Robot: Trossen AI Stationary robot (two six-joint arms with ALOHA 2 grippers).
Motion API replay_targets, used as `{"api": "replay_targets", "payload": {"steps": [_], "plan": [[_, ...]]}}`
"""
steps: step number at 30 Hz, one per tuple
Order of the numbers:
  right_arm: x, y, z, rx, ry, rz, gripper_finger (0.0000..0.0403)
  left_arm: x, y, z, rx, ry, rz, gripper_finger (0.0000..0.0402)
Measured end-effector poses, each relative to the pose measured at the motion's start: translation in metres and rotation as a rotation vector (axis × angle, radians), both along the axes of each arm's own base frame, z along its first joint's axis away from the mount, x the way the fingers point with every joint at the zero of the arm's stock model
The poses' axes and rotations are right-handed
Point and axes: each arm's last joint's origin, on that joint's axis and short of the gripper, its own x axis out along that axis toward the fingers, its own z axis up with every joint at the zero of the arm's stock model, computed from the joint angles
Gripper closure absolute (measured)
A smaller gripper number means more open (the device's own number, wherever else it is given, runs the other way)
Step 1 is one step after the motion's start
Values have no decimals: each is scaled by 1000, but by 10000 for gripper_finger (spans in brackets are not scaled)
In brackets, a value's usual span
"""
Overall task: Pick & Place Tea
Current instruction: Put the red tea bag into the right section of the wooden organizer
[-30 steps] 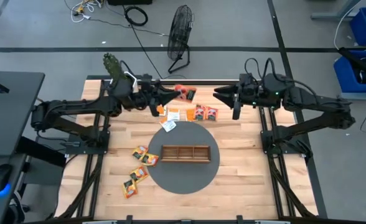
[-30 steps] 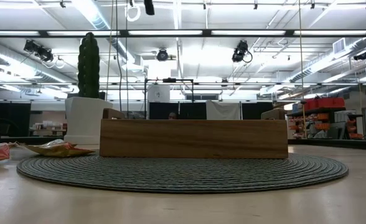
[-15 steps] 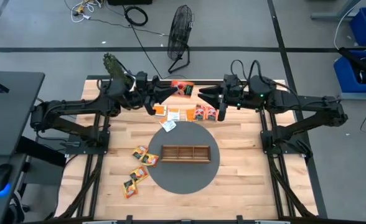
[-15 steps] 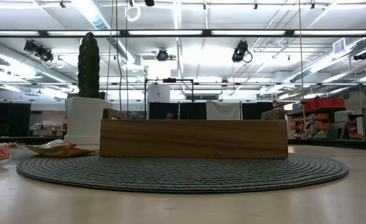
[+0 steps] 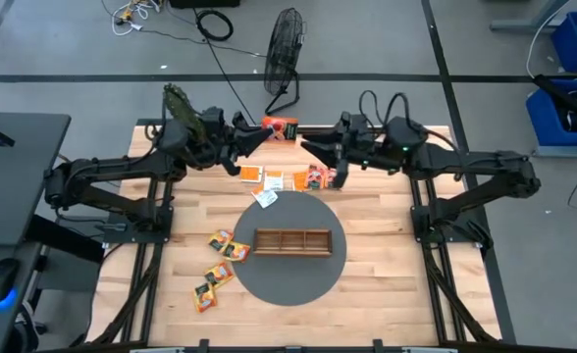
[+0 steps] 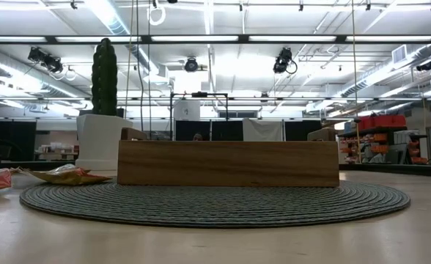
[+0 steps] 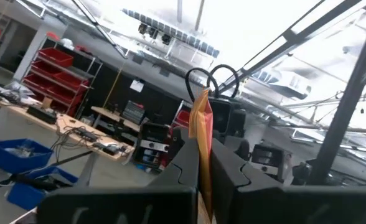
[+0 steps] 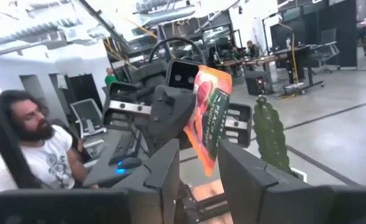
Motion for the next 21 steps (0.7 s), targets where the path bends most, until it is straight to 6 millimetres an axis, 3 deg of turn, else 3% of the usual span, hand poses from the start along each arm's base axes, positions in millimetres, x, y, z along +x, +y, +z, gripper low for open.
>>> {"api": "replay_targets", "payload": {"steps": [12,21], "plan": [[10,-15,-3,9,-45,-57,286,0,-3,1,9,-10,-17,386],[17,-18,-6,44,-78,58,286,0,-1,1,13,-6,-8,386]]}}
